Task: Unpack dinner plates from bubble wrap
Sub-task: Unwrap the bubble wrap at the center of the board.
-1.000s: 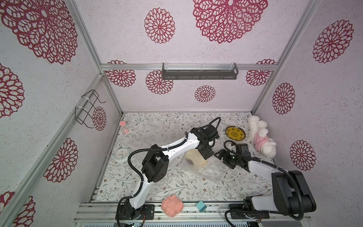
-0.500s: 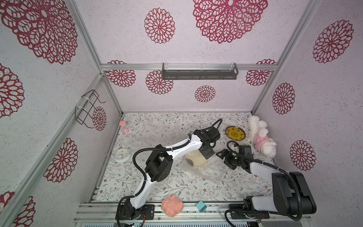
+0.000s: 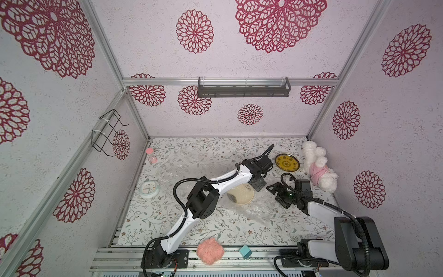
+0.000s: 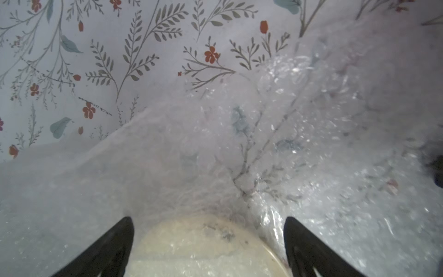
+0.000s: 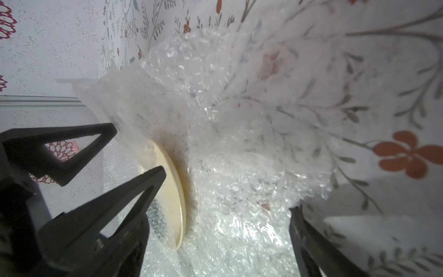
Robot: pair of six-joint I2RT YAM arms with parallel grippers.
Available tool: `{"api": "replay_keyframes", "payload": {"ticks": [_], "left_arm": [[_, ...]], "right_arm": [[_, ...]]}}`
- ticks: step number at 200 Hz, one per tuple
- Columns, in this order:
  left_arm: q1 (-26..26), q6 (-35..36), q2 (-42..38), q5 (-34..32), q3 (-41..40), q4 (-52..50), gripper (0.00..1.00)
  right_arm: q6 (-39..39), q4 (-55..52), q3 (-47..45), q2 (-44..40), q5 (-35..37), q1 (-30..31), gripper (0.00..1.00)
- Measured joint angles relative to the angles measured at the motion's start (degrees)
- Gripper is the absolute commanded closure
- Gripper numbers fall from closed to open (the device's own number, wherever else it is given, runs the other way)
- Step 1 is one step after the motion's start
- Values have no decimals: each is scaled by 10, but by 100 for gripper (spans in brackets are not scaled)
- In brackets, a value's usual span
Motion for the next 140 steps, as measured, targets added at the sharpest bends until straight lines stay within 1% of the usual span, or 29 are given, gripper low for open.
{"api": "replay_keyframes", "payload": {"ticks": [30, 55, 57, 59, 62, 63, 67, 69, 79, 80, 84, 88, 99, 104, 140], "left_arm": [[0, -31, 34, -35, 46, 0, 6], [0, -50, 41, -64, 54, -1, 21], [0, -51, 41, -65, 54, -2, 24], [0, -52, 41, -68, 54, -2, 25], [0, -54, 41, -71, 54, -2, 31], [0, -54, 41, -72, 54, -2, 31], [0, -58, 41, -76, 54, -2, 38], [0, -59, 41, -78, 54, -2, 39], [0, -63, 41, -86, 54, -2, 57], [0, -63, 41, -87, 54, -2, 57], [0, -60, 41, -90, 54, -3, 65], [0, -63, 41, -92, 54, -3, 71], [0, -65, 41, -99, 51, -1, 94], [0, -66, 40, -102, 47, 1, 100], [0, -64, 23, -106, 11, 4, 100]], "right_arm": [[4, 1, -2, -2, -3, 0, 8], [5, -3, -2, -14, -3, 0, 8], [5, -3, -2, -16, -3, 0, 8], [5, -4, -2, -17, -3, 0, 8], [5, -5, -1, -18, -3, 0, 8], [5, -6, -1, -19, -3, 0, 8], [5, -8, 0, -21, -3, 0, 8], [4, -10, 0, -21, -3, 0, 8], [4, -16, 3, -23, -3, 0, 8], [4, -17, 4, -23, -3, 0, 8], [3, -19, 6, -23, -3, 0, 8], [3, -22, 7, -25, -2, 0, 8], [1, -30, 12, -30, -2, 0, 8], [1, -34, 14, -33, 1, 0, 8], [-8, -79, 40, -68, 16, 0, 8]]}}
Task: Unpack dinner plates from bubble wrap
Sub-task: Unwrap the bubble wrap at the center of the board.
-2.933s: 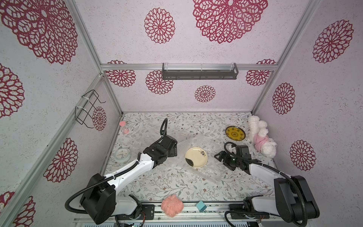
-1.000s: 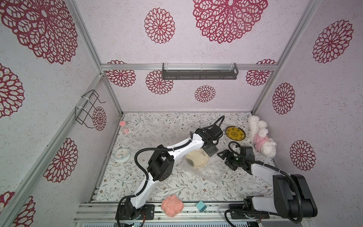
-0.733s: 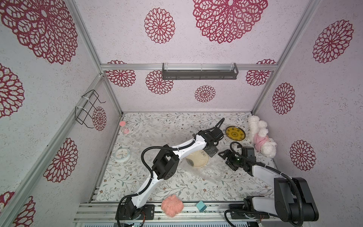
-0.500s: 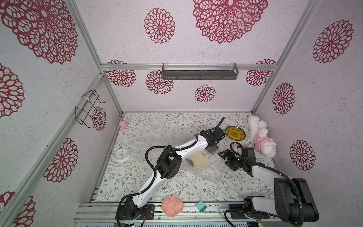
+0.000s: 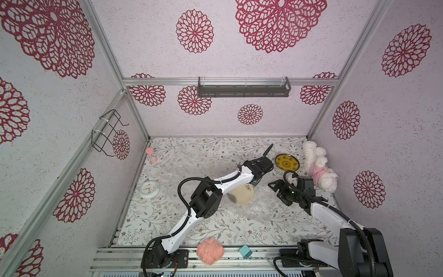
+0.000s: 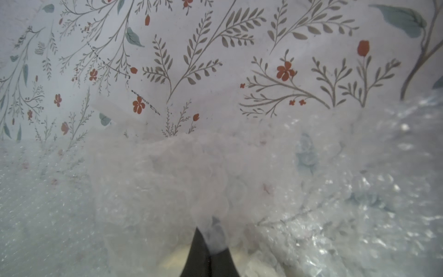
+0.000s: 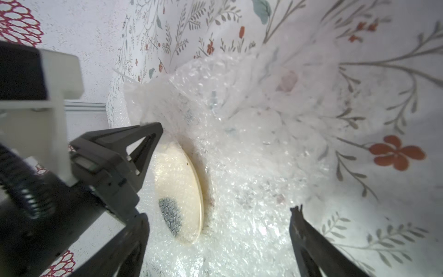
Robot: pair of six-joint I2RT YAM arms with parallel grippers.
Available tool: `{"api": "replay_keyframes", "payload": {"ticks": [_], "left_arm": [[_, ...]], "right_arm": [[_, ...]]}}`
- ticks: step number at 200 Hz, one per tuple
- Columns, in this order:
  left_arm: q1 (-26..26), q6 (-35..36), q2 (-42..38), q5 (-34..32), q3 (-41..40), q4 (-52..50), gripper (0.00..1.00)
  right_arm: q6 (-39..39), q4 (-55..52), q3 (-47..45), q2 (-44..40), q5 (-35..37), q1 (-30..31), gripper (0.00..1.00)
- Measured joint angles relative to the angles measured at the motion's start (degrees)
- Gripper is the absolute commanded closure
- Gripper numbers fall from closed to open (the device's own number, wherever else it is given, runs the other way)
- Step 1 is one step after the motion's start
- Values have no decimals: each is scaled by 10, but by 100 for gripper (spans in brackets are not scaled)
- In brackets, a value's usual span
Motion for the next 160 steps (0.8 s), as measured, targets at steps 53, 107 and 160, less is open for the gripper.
{"api": "replay_keyframes", "payload": {"ticks": [53, 107, 160], "left_arm": [[4, -5, -78, 27, -33, 10, 100], [17, -29, -139, 82, -57, 40, 100], [35, -40, -140, 116, -77, 45, 100]], "right_arm": [[-24, -47, 66, -9, 7, 0, 8], [-28, -32, 91, 58, 5, 11, 8], [-21, 3, 56, 74, 6, 31, 8]]}}
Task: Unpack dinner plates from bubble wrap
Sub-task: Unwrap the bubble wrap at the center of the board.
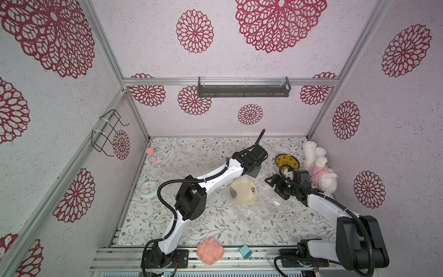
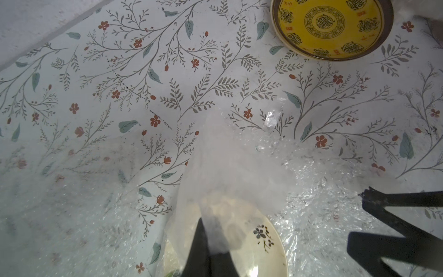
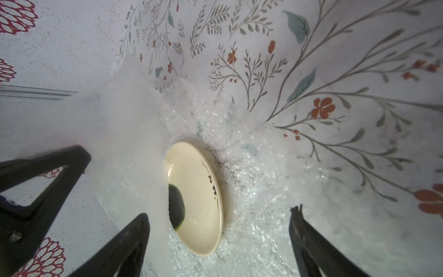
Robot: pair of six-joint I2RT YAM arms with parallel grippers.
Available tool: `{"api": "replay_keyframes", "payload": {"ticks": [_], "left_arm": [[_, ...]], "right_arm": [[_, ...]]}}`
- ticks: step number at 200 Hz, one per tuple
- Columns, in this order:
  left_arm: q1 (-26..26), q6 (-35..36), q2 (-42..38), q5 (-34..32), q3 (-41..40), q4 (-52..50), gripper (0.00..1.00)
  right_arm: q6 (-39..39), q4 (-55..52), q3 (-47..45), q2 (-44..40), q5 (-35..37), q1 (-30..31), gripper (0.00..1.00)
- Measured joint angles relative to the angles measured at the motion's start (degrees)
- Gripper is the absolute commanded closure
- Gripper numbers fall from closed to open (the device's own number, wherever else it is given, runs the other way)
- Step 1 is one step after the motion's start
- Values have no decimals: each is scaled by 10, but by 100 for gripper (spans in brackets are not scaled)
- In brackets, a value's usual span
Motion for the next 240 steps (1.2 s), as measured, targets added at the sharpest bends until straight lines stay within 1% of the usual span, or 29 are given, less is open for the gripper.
{"api": "replay_keyframes", "payload": {"ticks": [39, 89, 158, 199, 240], "left_arm": [[13, -7, -2, 23, -1, 6, 100], [44, -6, -7, 59, -1, 5, 100], [81, -4, -18, 102, -6, 1, 100], [98, -9, -59, 112, -58, 0, 100], [115, -17, -93, 121, -93, 8, 100]], "right_arm": [[9, -1, -21, -10, 7, 15, 8], [49, -13, -69, -99, 47, 75, 8], [95, -11, -137, -131, 80, 107, 8], [94, -6, -144, -131, 82, 111, 8], [93, 38, -148, -103, 73, 111, 8]]}}
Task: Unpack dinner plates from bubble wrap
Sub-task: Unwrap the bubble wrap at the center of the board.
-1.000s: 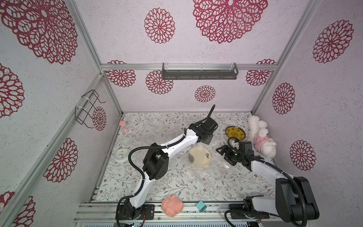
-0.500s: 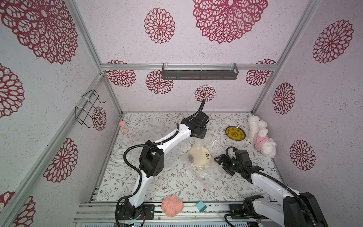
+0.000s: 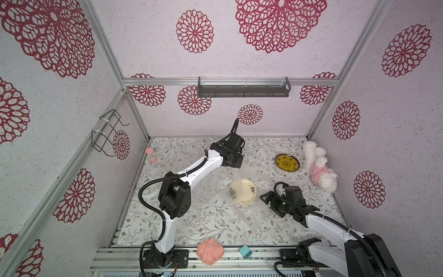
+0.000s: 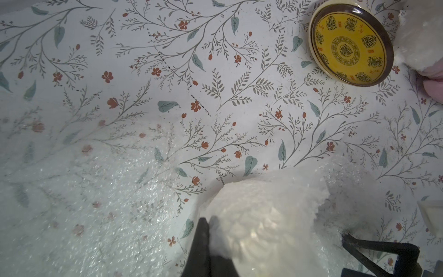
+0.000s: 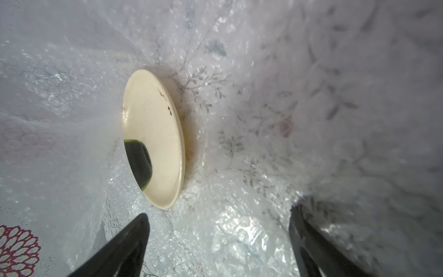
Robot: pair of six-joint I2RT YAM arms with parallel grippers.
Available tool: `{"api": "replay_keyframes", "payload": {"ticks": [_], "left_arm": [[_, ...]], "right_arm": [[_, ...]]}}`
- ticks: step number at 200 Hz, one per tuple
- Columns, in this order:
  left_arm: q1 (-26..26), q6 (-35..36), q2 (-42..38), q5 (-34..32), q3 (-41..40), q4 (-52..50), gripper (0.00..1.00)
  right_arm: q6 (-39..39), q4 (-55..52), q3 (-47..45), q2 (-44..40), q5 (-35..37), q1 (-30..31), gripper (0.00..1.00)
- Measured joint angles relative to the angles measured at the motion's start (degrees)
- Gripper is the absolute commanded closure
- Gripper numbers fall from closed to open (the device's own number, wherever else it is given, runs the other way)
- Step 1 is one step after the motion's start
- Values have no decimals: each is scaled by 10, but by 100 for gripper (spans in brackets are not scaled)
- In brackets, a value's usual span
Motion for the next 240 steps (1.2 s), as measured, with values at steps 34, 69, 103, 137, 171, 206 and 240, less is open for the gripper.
{"api": "replay_keyframes", "payload": {"ticks": [34, 69, 103, 137, 171, 206, 240], "left_arm": [[5, -7, -4, 8, -19, 10, 100], [7, -12, -4, 19, -29, 13, 100], [12, -17, -4, 26, -31, 15, 99], [18, -16, -4, 32, -33, 13, 97], [27, -14, -6, 37, -34, 7, 86], [37, -10, -25, 50, -50, -2, 81], [46, -4, -68, 51, -87, -6, 75]], "right_arm": [[-9, 34, 21, 51, -18, -5, 8], [-36, 38, 48, 91, -34, -31, 8], [-76, 6, 83, 121, -37, -56, 8], [-115, -32, 115, 143, -33, -85, 8], [-146, -63, 153, 174, -27, -105, 8], [-170, -92, 192, 205, -22, -108, 8], [-191, -128, 225, 226, -12, -108, 8]]}}
